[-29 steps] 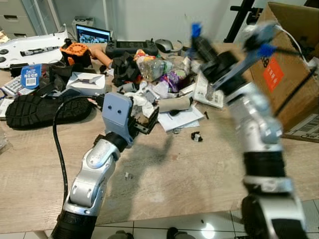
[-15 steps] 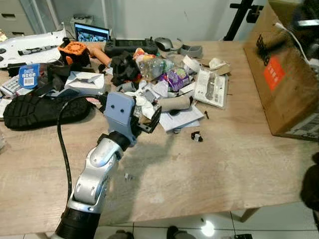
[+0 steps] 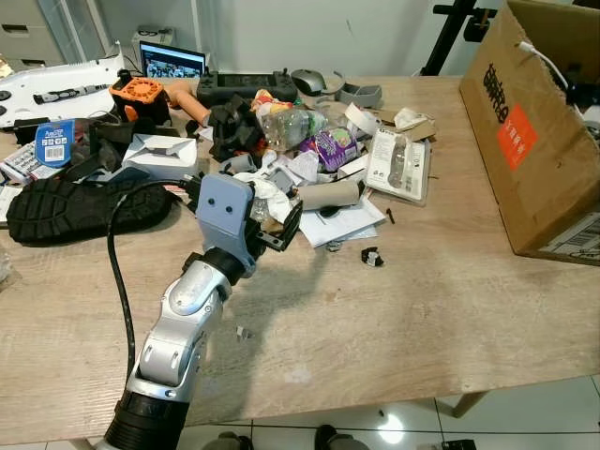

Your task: Picking trash to rubbish bin

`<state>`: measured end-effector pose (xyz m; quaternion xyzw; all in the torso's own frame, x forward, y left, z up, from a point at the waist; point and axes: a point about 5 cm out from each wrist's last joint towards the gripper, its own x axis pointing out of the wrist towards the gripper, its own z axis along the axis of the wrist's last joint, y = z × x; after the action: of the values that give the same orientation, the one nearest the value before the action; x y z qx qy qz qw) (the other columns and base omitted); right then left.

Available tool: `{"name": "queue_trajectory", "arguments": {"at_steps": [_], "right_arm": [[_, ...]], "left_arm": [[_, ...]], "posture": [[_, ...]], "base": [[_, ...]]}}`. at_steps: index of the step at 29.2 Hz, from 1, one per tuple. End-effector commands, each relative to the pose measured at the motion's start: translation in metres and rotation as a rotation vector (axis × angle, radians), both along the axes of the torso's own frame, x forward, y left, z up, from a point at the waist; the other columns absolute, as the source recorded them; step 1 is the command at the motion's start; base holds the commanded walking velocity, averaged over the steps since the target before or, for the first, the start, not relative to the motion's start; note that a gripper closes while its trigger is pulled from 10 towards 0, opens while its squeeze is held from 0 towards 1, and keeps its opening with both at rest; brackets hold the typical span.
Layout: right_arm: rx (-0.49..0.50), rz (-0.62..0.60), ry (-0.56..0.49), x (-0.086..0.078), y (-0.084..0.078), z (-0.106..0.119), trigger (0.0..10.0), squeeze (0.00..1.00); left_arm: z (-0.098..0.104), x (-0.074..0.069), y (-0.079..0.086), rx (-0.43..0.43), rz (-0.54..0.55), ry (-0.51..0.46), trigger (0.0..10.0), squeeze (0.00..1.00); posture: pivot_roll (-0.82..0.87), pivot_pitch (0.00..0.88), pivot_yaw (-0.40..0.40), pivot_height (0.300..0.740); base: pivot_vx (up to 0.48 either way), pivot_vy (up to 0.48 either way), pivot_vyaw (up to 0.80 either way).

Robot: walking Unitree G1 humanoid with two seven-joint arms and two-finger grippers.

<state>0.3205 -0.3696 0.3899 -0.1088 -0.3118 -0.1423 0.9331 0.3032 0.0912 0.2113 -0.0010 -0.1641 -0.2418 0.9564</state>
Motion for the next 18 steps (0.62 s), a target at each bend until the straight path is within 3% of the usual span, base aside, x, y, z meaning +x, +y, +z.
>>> {"name": "queue_trajectory", "arguments": {"at_steps": [1, 5, 6, 7, 8, 9, 10, 15, 16, 18], "right_arm": [[-0.009, -0.056, -0.011, -0.008, -0.011, 0.005, 0.0, 0.00], [0.007, -0.094, -0.007, -0.011, -0.020, 0.002, 0.0, 0.00], [0.011, -0.113, -0.002, -0.012, -0.022, -0.001, 3.2, 0.00], [0.011, -0.113, -0.002, -0.012, -0.022, -0.001, 3.2, 0.00], [0.013, -0.127, 0.002, -0.012, -0.023, -0.002, 5.3, 0.00], [0.017, -0.147, 0.001, -0.013, -0.025, -0.004, 9.7, 0.00], [0.028, -0.157, -0.008, -0.013, -0.027, -0.004, 10.0, 1.00], [0.037, -0.213, -0.014, -0.015, -0.030, -0.003, 10.0, 1.00], [0.047, -0.231, -0.020, -0.016, -0.032, -0.003, 10.0, 0.00], [0.060, -0.245, -0.029, -0.017, -0.034, -0.004, 10.0, 0.00]], "left_arm": [[-0.007, -0.001, -0.003, -0.006, -0.012, 0.025, 10.0, 0.00], [-0.008, -0.001, -0.005, -0.007, -0.015, 0.028, 10.0, 0.00], [-0.008, -0.001, -0.006, -0.007, -0.019, 0.030, 10.0, 0.00], [-0.008, -0.001, -0.006, -0.007, -0.019, 0.030, 10.0, 0.00], [-0.008, -0.001, -0.007, -0.006, -0.021, 0.030, 10.0, 0.00], [-0.008, -0.001, -0.007, -0.005, -0.022, 0.031, 10.0, 0.00], [-0.008, -0.001, -0.007, -0.006, -0.022, 0.031, 10.0, 0.00], [-0.009, -0.001, -0.007, -0.002, -0.028, 0.033, 10.0, 0.00], [-0.009, -0.001, -0.007, -0.001, -0.029, 0.034, 10.0, 0.00], [-0.009, -0.002, -0.006, 0.000, -0.029, 0.034, 10.0, 0.00]], "posture": [[-0.01, 0.254, -0.025, 0.740], [-0.02, 0.253, -0.022, 0.740], [-0.01, 0.249, -0.024, 0.740], [-0.01, 0.249, -0.024, 0.740], [-0.01, 0.252, -0.025, 0.740], [-0.01, 0.261, -0.026, 0.740], [-0.01, 0.257, -0.024, 0.740], [0.00, 0.254, -0.024, 0.740], [0.00, 0.256, -0.021, 0.740], [0.00, 0.256, -0.021, 0.740]], "base": [[0.000, 0.000, 0.00], [0.000, 0.000, 0.00], [0.000, 0.000, 0.00], [0.000, 0.000, 0.00], [0.000, 0.000, 0.00], [0.000, 0.000, 0.00], [0.000, 0.000, 0.00], [0.000, 0.000, 0.00], [0.000, 0.000, 0.00], [0.000, 0.000, 0.00]]}}
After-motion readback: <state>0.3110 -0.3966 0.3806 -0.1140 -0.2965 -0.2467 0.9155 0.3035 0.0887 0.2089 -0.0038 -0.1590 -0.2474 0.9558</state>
